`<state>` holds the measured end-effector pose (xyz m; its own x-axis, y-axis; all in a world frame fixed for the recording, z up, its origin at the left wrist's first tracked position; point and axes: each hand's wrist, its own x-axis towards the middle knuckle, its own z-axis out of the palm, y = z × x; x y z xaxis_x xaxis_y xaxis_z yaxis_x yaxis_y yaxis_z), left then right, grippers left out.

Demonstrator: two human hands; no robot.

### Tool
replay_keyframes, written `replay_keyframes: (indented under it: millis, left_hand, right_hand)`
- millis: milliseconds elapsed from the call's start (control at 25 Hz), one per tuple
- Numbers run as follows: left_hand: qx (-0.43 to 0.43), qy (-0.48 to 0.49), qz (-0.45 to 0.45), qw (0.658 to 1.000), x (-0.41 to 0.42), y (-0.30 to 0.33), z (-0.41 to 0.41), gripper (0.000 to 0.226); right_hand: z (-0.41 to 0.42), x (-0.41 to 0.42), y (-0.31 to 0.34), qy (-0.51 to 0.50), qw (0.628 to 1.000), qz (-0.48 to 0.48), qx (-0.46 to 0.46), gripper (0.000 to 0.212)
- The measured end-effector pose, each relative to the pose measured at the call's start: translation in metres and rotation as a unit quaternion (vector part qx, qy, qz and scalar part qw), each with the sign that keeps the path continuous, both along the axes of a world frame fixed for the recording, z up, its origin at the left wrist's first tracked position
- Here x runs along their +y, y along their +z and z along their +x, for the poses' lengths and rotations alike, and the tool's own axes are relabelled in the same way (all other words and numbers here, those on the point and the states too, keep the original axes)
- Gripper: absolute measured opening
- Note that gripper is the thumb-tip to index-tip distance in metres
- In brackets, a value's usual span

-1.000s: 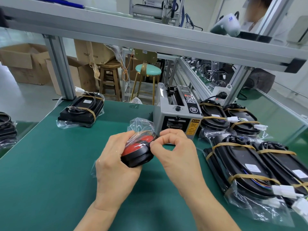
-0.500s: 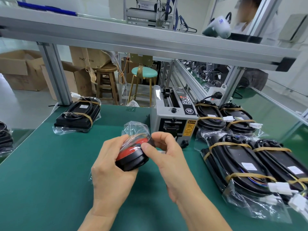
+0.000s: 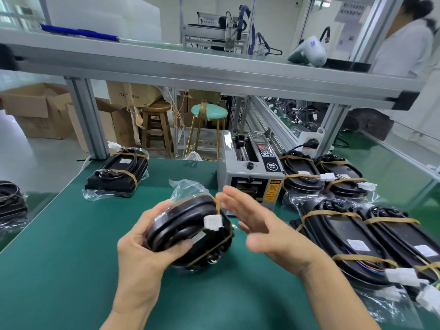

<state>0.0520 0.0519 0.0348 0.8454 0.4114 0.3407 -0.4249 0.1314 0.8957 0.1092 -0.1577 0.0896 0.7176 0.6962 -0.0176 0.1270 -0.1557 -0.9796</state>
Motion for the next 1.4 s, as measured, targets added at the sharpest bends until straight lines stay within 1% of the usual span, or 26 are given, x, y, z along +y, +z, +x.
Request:
replay_keyframes:
  millis: [80,160,200,240,280,320,360,400,440,480,520,600,640,680,720,760,840,920,960,1040,1120,1240,1320,1400]
  left_hand:
    - [-0.007,-0.047,-0.081,0.996,-0.001,-0.007,0.004,0.071]
    - [0.002,-0.095,-0.107,0.99,0.0,-0.015,0.006,0.069]
    - [0.014,-0.132,-0.104,0.986,0.004,-0.017,0.006,0.071]
    - [0.029,-0.17,-0.102,0.98,0.01,-0.019,0.005,0.075]
    - [0.045,-0.199,-0.107,0.973,0.019,-0.019,0.004,0.079]
    - [0.058,-0.207,-0.114,0.97,0.03,-0.017,0.003,0.08]
    - [0.066,-0.194,-0.11,0.973,0.04,-0.015,0.002,0.077]
    - [0.069,-0.164,-0.082,0.981,0.048,-0.01,0.001,0.073]
    - [0.067,-0.131,-0.023,0.989,0.053,-0.004,0.001,0.067]
    - [0.063,-0.109,0.054,0.991,0.054,0.002,0.001,0.061]
    - [0.056,-0.107,0.136,0.983,0.05,0.008,0.001,0.057]
    - [0.052,-0.14,0.272,0.951,0.036,0.015,0.004,0.055]
    - [0.057,-0.163,0.315,0.933,0.03,0.016,0.006,0.057]
    - [0.063,-0.179,0.339,0.921,0.025,0.015,0.008,0.057]
    - [0.067,-0.185,0.343,0.918,0.021,0.013,0.009,0.056]
    - [0.07,-0.175,0.331,0.925,0.018,0.012,0.01,0.053]
    - [0.077,-0.117,0.296,0.945,0.019,0.008,0.01,0.046]
    - [0.09,-0.071,0.265,0.957,0.021,0.003,0.009,0.051]
    - [0.089,-0.062,0.252,0.962,0.021,0.001,0.009,0.053]
    - [0.078,-0.053,0.236,0.967,0.021,0.0,0.009,0.048]
    - [0.073,-0.062,0.226,0.969,0.021,0.002,0.008,0.047]
    - [0.061,-0.072,0.259,0.961,0.025,0.004,0.005,0.051]
    - [0.05,-0.048,0.292,0.954,0.031,0.006,0.003,0.048]
    - [0.061,-0.026,0.289,0.955,0.039,0.002,0.0,0.052]
  right_hand:
    - [0.003,0.008,-0.009,-0.002,0.999,-0.044,-0.029,0.096]
    - [0.005,0.017,-0.016,-0.054,0.995,-0.052,-0.067,0.076]
    - [0.007,0.019,-0.017,-0.081,0.991,-0.057,-0.092,0.066]
    - [0.009,0.019,-0.016,-0.098,0.984,-0.08,-0.127,0.061]
    - [0.011,0.018,-0.015,-0.111,0.968,-0.13,-0.185,0.059]
    - [0.013,0.016,-0.014,-0.119,0.936,-0.201,-0.264,0.06]
    - [0.015,0.016,-0.014,-0.123,0.892,-0.267,-0.342,0.06]
    - [0.015,0.017,-0.015,-0.118,0.853,-0.315,-0.398,0.06]
    - [0.015,0.021,-0.015,-0.108,0.83,-0.346,-0.425,0.059]
    - [0.015,0.024,-0.016,-0.099,0.822,-0.358,-0.432,0.059]
    - [0.015,0.027,-0.017,-0.095,0.825,-0.357,-0.427,0.059]
    - [0.016,0.031,-0.018,-0.09,0.837,-0.345,-0.415,0.06]
    - [0.016,0.032,-0.019,-0.087,0.838,-0.34,-0.417,0.061]
    - [0.017,0.033,-0.02,-0.085,0.838,-0.337,-0.422,0.061]
    - [0.017,0.034,-0.02,-0.084,0.838,-0.334,-0.423,0.062]
    - [0.017,0.035,-0.02,-0.084,0.841,-0.329,-0.421,0.062]
    - [0.018,0.035,-0.02,-0.082,0.847,-0.322,-0.415,0.061]
    - [0.019,0.035,-0.02,-0.08,0.852,-0.316,-0.41,0.06]
    - [0.019,0.035,-0.02,-0.081,0.853,-0.311,-0.41,0.059]
    - [0.019,0.035,-0.021,-0.087,0.856,-0.302,-0.411,0.058]
    - [0.018,0.035,-0.023,-0.096,0.857,-0.295,-0.411,0.055]
    - [0.017,0.037,-0.027,-0.105,0.871,-0.27,-0.397,0.054]
    - [0.018,0.046,-0.028,-0.111,0.879,-0.247,-0.394,0.053]
    - [0.017,0.058,-0.031,-0.104,0.871,-0.242,-0.415,0.055]
